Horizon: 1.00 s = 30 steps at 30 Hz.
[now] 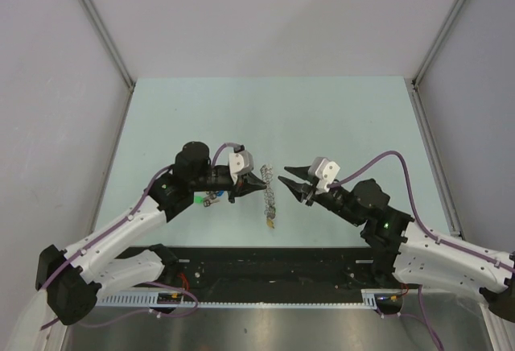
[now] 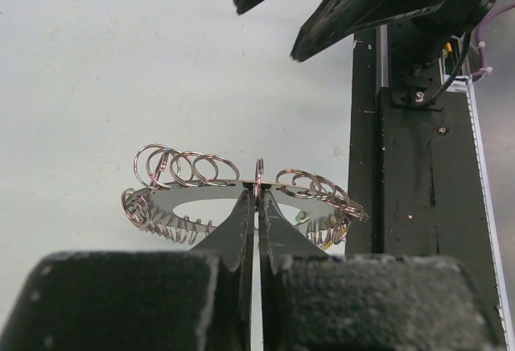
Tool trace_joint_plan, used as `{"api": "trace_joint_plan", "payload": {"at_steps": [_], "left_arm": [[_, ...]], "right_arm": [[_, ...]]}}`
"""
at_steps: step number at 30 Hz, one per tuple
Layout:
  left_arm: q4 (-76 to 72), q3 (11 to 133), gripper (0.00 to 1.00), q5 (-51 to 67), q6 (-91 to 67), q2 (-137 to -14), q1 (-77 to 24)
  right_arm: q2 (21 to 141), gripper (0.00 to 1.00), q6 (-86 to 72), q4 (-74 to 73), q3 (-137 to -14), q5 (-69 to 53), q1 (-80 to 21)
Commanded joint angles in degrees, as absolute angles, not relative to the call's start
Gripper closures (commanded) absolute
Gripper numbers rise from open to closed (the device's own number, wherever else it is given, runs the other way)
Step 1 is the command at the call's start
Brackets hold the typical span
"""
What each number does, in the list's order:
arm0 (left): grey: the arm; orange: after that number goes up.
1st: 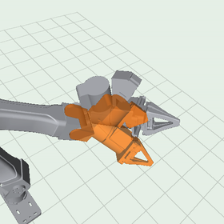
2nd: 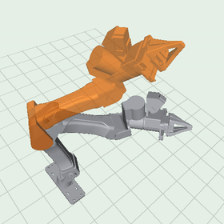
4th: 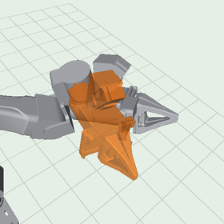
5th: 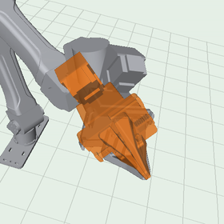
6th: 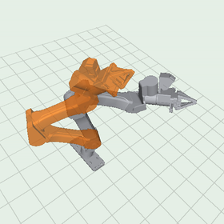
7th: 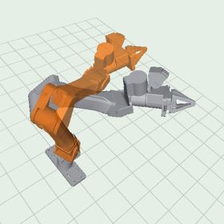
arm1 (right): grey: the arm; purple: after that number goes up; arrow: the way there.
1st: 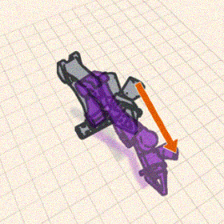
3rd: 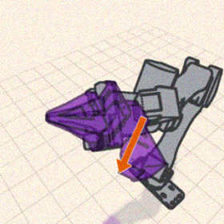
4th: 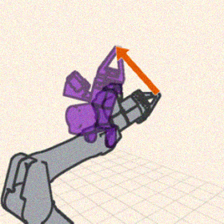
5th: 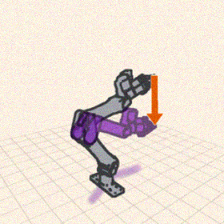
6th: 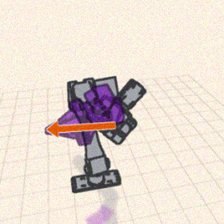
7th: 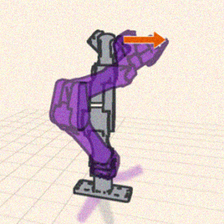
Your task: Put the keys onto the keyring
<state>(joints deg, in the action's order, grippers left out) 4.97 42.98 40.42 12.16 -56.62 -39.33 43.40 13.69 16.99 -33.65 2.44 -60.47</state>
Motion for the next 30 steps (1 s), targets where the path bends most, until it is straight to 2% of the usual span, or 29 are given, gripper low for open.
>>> {"api": "trace_joint_plan", "payload": {"at_steps": [1, 14, 18, 22, 30], "left_arm": [[3.08, 45.79, 1.0, 40.17, 13.89, -54.84, -39.46], [0.7, 44.12, 1.0, 42.53, 15.29, -54.41, -39.46], [0.88, 43.59, 1.0, 44.2, 17.48, -54.4, -39.55], [0.18, 42.37, 1.0, 45.53, 21.17, -54.32, -39.46], [1.49, 44.56, 1.0, 43.08, 29.25, -57.13, -39.37]], "right_arm": [[45.35, 0.65, 11.52, 16.35, -36.29, 7.2, -60.21], [51.5, 0.64, 9.49, 18.36, -37.09, 5.01, -60.29], [52.47, 0.62, 8.53, 18.63, -37.96, 1.07, -60.29], [52.65, 0.58, 7.47, 14.96, -39.46, -1.58, -60.47], [43.77, 0.41, 3.26, 2.04, -43.94, 2.55, -54.85]]}}
